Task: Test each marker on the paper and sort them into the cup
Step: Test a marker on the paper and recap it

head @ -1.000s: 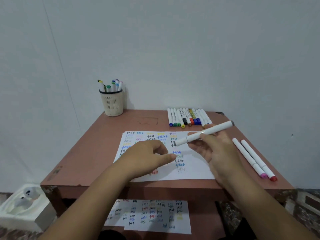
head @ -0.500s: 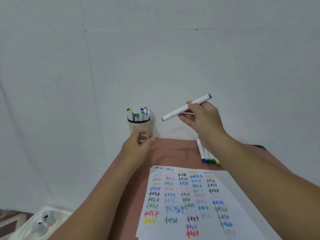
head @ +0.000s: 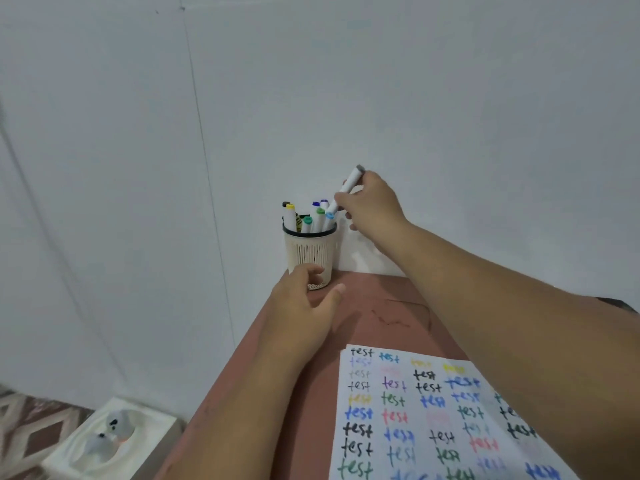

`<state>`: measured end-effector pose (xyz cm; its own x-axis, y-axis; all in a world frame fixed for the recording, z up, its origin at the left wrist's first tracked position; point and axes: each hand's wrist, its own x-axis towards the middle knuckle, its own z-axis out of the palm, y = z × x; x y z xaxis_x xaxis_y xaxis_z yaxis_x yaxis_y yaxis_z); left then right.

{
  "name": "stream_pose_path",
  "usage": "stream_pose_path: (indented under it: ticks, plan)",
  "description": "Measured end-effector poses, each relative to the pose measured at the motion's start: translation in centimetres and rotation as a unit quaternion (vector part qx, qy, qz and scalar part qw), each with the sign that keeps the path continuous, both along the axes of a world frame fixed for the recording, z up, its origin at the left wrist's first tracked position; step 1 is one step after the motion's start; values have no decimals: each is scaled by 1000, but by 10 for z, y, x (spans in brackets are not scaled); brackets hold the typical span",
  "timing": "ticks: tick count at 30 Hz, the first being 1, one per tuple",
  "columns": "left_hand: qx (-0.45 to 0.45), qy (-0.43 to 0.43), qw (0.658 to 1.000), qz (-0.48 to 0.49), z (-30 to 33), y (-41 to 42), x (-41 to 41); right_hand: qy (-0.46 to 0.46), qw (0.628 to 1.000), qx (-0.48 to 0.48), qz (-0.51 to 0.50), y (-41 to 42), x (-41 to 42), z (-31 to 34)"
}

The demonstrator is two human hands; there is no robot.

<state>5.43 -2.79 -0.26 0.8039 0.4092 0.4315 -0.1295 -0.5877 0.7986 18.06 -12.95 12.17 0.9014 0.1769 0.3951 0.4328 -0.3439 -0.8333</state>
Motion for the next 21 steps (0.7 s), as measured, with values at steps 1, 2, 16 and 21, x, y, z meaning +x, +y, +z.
stream_pose_path:
  ticks: [1,2,16,21]
  plan:
    - [4,3,1000,-1,-1,-1,1,2,1000,-17,4,4,3,-4]
    - [8,5,1000,-2,-2,-1,1,0,1000,-27,5,7,6,-8]
    - [48,42,998,-25,-3,-5,-2,97,992,-66,45,18,6,-16]
    - [57,42,997,-30,-2,-5,-2,79,995,-52,18,22,10,-20]
